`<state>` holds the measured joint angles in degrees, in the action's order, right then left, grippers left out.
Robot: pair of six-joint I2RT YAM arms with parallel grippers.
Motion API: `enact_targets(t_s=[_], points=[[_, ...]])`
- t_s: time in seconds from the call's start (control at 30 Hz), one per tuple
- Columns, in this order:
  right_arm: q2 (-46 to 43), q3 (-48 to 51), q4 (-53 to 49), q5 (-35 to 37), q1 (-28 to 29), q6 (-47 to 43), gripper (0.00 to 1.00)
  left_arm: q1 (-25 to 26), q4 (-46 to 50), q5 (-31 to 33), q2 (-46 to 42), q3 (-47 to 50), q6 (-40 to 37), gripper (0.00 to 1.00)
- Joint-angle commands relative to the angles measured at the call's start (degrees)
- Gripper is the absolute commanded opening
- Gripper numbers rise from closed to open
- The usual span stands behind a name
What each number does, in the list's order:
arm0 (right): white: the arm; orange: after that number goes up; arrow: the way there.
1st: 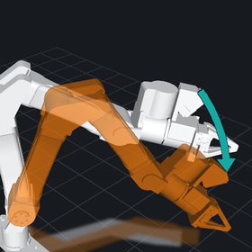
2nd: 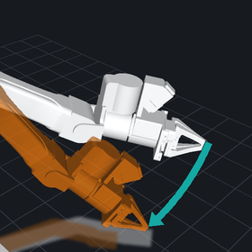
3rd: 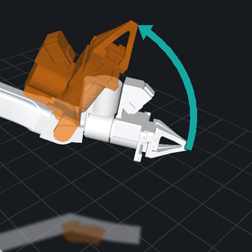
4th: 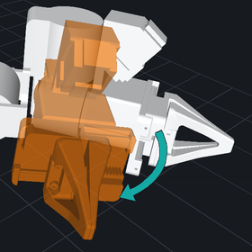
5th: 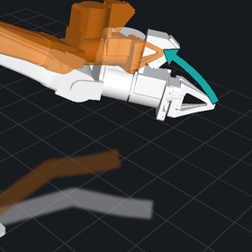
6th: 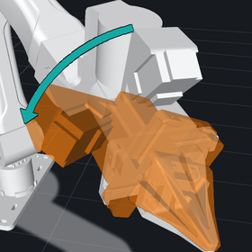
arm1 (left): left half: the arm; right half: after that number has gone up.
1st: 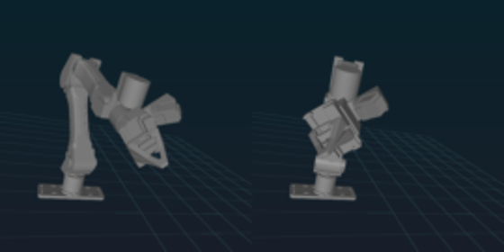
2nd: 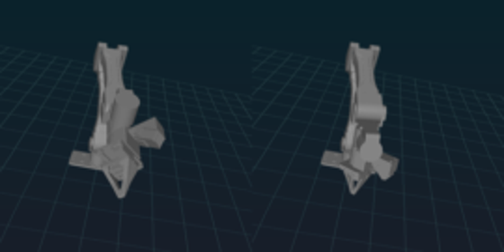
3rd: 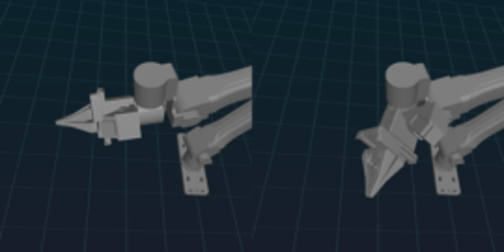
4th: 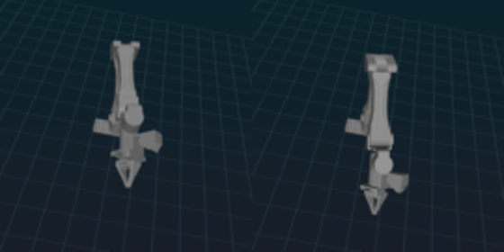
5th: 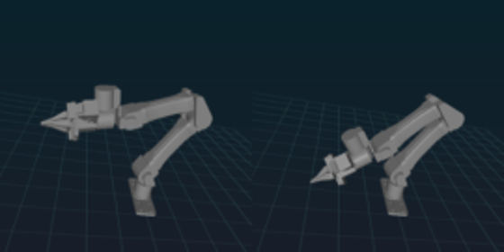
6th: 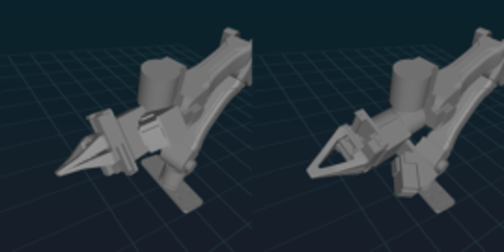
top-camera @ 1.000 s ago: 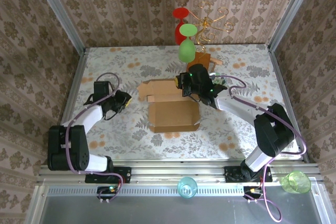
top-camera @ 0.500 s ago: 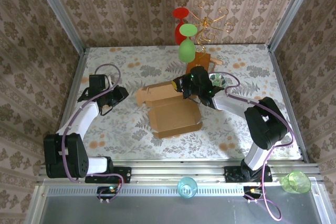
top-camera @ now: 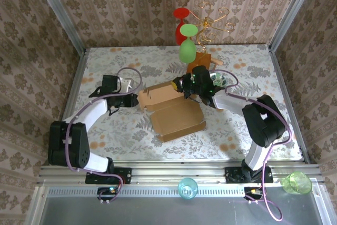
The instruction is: Fold the paper box
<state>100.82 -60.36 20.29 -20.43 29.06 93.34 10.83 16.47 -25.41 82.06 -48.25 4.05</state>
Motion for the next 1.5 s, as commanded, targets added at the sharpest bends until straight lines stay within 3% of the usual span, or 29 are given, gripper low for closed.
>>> enact_targets(t_s=[0.0,0.97,1.47], points=[[2.2,-1.2,-2.1,-2.2,-0.2,-1.7,0.00,1.7,-3.8,-2.0,-0.3,1.0,-6.1,0.27],[3.9,-0.1,6.5,-3.9,-1.1,-2.7,0.00,9.2,-15.7,-2.2,-7.7,9.9,1.6,0.41],[3.9,2.2,10.7,-4.4,-0.9,-2.8,0.00,11.5,-18.2,1.5,-3.4,8.2,3.5,0.41]])
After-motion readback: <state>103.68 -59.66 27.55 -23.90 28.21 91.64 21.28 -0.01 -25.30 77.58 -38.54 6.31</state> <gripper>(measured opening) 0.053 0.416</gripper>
